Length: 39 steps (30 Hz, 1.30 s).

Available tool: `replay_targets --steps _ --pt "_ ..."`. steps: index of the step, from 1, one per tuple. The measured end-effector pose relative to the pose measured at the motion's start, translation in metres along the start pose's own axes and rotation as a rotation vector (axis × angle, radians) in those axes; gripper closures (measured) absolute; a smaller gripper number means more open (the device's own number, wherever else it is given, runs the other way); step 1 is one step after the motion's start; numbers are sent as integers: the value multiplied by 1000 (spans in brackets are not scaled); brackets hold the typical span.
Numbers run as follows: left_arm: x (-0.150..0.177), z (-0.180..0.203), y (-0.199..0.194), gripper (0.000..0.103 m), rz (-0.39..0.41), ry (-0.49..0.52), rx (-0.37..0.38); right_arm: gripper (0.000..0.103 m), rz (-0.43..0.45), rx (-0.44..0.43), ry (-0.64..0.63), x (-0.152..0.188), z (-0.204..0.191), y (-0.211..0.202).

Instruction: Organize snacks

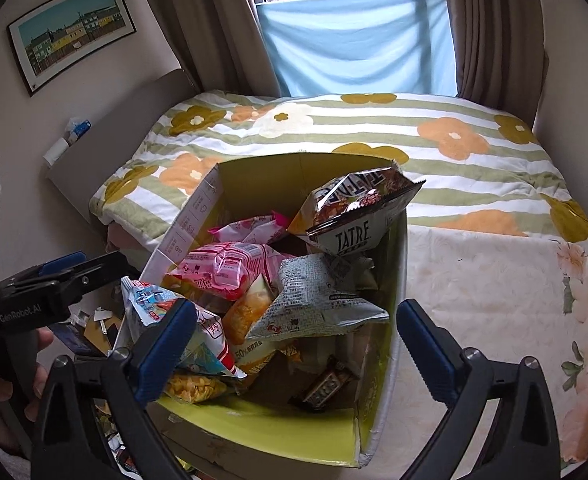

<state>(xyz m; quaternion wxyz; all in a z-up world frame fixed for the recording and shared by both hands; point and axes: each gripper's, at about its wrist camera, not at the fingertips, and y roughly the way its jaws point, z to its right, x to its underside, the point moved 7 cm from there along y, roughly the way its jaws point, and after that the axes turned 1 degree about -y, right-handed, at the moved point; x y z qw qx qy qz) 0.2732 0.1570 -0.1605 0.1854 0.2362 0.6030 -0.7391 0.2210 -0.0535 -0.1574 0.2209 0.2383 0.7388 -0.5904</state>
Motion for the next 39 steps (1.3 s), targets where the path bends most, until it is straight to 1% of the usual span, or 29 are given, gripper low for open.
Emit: replay_targets --steps 5,8,13,19,25,28,31,39 --pt "-2 24 -23 0 48 9 -8 3 64 12 -6 -8 12 -29" --pt "-2 46 -42 0 88 34 -7 3 114 39 -19 -13 25 -54" --pt "-6 94 -83 0 186 90 -5 3 196 117 -49 -19 49 -108" --pt "-2 151 -136 0 321 155 23 3 311 225 -61 -24 78 -180" --pt "10 185 -170 0 394 177 33 3 389 318 -51 -18 100 -230" --pt "17 194 -178 0 420 181 20 1 408 357 -41 -12 109 -243" --pt "26 199 -179 0 422 176 20 1 409 390 -6 -4 121 -250" --pt "39 205 -174 0 413 175 13 1 401 400 17 12 134 -253"
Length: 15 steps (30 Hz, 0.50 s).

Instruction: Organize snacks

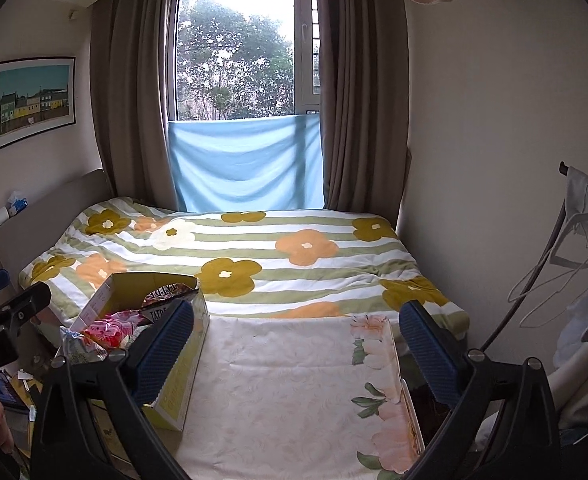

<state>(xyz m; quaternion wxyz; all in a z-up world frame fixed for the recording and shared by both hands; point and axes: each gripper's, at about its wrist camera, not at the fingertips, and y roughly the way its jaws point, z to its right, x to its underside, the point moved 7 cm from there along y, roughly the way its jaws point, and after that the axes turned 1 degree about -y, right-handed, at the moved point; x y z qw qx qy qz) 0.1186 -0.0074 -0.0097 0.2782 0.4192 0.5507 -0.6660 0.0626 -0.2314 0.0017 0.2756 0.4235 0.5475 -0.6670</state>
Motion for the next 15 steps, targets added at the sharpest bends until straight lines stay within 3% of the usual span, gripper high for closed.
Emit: replay_targets --steps 15 --pt "0 14 -4 0 3 18 9 1 6 13 10 2 5 -5"
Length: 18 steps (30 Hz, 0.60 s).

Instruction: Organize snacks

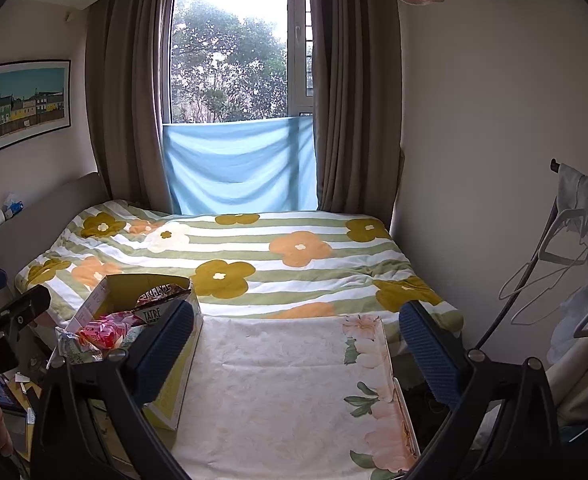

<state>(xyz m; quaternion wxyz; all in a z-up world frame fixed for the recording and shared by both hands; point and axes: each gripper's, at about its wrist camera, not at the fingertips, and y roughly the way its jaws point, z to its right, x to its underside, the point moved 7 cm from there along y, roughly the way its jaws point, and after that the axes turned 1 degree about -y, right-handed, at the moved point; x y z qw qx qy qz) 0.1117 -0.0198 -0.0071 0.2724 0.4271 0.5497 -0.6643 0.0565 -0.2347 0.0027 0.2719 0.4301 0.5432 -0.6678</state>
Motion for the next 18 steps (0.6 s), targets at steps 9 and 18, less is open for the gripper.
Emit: replay_targets --steps 9,18 --pt "2 0 6 0 -19 -3 -8 1 -6 3 3 2 0 1" --pt "4 -4 10 0 -28 -12 -12 1 -19 7 12 4 -2 3"
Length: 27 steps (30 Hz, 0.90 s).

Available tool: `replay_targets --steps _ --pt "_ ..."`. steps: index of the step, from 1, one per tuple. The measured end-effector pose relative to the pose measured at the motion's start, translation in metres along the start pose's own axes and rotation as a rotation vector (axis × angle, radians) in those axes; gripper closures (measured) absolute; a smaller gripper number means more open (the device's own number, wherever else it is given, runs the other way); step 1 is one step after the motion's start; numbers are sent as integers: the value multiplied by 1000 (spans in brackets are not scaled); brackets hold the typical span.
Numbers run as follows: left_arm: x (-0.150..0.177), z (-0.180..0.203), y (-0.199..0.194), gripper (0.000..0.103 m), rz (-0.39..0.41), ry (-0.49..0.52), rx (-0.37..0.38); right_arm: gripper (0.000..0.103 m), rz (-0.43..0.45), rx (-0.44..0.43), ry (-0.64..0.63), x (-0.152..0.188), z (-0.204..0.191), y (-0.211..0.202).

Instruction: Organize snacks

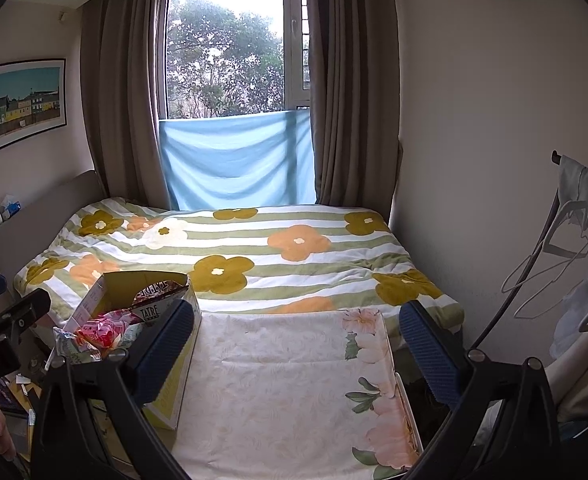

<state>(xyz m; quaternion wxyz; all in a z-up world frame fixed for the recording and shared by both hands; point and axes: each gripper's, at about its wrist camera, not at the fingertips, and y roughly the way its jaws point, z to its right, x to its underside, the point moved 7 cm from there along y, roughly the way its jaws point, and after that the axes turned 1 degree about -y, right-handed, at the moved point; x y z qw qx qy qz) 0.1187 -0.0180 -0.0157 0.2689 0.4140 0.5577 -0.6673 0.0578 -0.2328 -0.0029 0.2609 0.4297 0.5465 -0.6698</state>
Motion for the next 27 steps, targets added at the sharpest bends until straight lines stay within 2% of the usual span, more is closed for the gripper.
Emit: replay_targets --steps 12,17,27 --pt "2 -4 5 0 -6 1 -14 1 -7 6 3 2 -3 1" --pt "2 -6 5 0 6 28 -58 1 -11 4 3 3 -3 2" --pt "2 -5 9 0 16 18 -49 1 -20 7 4 4 -2 6"
